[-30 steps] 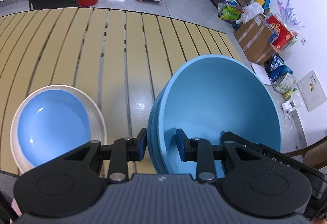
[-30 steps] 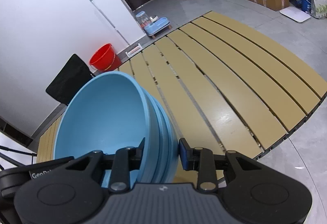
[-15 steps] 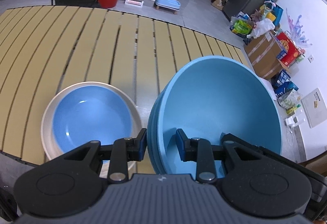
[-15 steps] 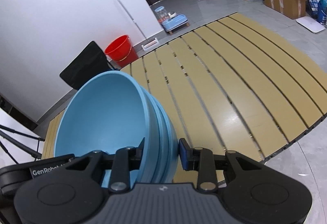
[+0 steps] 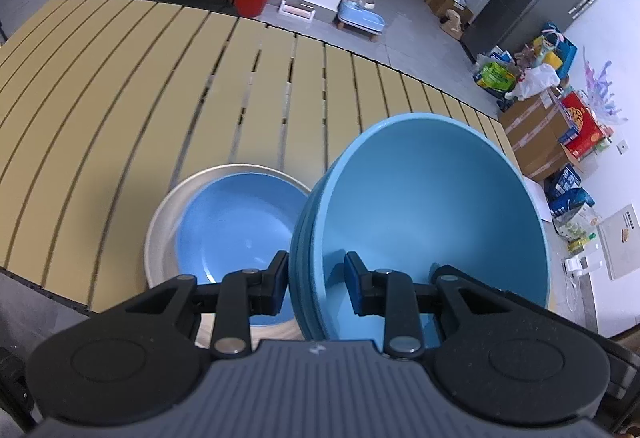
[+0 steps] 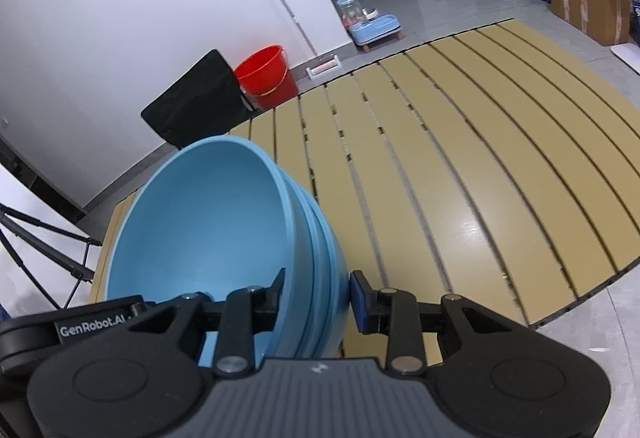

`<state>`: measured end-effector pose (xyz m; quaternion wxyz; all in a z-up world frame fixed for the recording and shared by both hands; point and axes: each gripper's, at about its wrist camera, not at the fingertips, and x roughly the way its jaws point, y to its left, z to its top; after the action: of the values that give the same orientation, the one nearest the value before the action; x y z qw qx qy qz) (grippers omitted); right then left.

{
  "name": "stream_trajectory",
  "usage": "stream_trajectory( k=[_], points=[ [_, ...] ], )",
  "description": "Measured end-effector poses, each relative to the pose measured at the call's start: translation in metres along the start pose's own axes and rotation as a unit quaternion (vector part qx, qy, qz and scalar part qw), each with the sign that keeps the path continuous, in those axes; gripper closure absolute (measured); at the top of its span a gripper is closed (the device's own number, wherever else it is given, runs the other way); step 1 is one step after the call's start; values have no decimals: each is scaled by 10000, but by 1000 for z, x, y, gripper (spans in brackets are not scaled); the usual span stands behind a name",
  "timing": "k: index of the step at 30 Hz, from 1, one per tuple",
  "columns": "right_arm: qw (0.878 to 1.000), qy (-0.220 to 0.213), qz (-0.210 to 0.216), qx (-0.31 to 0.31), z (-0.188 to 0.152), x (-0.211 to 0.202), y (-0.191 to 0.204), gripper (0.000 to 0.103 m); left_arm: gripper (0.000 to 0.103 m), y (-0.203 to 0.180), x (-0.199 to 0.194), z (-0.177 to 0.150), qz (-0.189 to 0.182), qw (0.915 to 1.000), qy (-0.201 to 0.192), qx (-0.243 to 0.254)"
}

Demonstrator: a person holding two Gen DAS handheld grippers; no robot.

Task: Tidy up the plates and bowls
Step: 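Lift the bowl stack with both grippers and carry it over the plate stack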

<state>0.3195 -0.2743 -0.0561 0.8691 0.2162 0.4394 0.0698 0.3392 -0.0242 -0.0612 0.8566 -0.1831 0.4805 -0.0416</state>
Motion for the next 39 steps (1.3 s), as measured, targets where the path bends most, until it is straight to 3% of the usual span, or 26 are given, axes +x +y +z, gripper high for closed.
stream_trajectory(
  k=[13, 39],
  points=[
    [9995, 255, 139, -105, -8, 35, 33, 73, 73, 39, 5, 12, 165, 9995, 26, -257],
    [9981, 612, 56, -68, -18, 91, 34, 73, 73, 71, 54, 10, 369, 9983, 231, -374]
  ],
)
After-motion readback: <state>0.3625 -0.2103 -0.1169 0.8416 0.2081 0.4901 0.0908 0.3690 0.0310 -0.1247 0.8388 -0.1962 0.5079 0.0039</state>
